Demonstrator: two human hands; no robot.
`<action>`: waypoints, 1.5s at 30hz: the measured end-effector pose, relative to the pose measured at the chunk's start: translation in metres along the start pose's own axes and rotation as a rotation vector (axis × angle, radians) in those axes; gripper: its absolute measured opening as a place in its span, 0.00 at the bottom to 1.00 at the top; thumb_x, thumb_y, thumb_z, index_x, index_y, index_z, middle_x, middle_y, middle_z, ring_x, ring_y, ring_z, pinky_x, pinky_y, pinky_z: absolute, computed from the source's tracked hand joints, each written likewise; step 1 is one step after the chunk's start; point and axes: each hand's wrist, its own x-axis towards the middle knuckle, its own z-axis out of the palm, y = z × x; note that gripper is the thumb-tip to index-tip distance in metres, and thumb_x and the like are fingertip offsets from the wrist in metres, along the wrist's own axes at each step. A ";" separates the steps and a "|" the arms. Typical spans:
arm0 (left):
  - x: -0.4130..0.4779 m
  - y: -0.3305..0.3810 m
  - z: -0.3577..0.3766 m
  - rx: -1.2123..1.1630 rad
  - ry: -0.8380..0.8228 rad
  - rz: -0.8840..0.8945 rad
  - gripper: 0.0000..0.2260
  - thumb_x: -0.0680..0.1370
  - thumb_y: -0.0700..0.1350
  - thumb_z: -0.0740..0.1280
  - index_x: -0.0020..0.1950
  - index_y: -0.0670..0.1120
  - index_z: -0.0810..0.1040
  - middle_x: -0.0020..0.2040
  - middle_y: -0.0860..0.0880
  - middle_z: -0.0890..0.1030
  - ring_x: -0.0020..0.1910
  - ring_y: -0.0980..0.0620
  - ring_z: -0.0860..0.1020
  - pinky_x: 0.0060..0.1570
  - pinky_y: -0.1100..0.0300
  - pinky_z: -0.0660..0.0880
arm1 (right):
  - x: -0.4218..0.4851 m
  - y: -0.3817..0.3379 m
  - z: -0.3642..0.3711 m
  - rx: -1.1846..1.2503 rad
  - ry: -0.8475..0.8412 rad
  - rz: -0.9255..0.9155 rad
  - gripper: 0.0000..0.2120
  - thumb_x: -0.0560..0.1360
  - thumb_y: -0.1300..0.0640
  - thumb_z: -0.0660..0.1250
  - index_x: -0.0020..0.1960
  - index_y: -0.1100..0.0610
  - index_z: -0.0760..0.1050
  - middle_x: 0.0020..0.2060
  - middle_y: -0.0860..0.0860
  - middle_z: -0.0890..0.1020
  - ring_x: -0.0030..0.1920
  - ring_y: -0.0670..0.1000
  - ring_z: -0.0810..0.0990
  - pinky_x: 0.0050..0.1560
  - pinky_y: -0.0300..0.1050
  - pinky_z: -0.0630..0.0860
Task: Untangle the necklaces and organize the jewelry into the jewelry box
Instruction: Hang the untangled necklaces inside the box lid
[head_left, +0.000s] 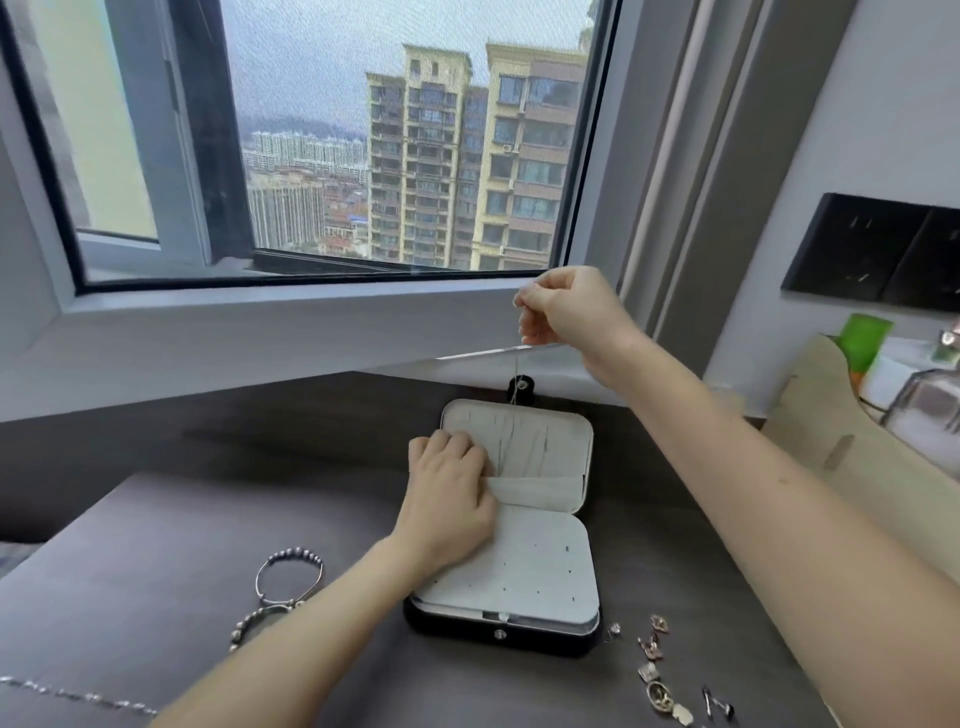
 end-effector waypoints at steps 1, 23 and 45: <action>0.000 0.000 0.000 -0.014 0.012 0.001 0.10 0.65 0.47 0.55 0.36 0.46 0.74 0.36 0.52 0.72 0.39 0.50 0.69 0.41 0.57 0.55 | -0.003 0.006 0.002 -0.060 -0.011 -0.007 0.09 0.78 0.63 0.60 0.42 0.63 0.76 0.31 0.54 0.77 0.32 0.49 0.76 0.38 0.43 0.79; 0.039 0.016 0.003 -0.052 0.190 -0.222 0.10 0.72 0.48 0.62 0.38 0.48 0.82 0.38 0.49 0.82 0.38 0.43 0.77 0.38 0.56 0.60 | -0.043 0.098 0.033 -0.491 0.169 -0.170 0.07 0.75 0.56 0.67 0.47 0.58 0.83 0.43 0.52 0.85 0.47 0.51 0.81 0.46 0.42 0.70; 0.034 0.017 0.002 0.248 -0.011 -0.239 0.14 0.79 0.52 0.59 0.43 0.47 0.80 0.45 0.49 0.80 0.45 0.47 0.75 0.41 0.56 0.57 | -0.064 0.106 0.051 -0.599 0.253 -0.024 0.09 0.76 0.63 0.60 0.50 0.63 0.79 0.46 0.56 0.83 0.51 0.56 0.78 0.44 0.43 0.68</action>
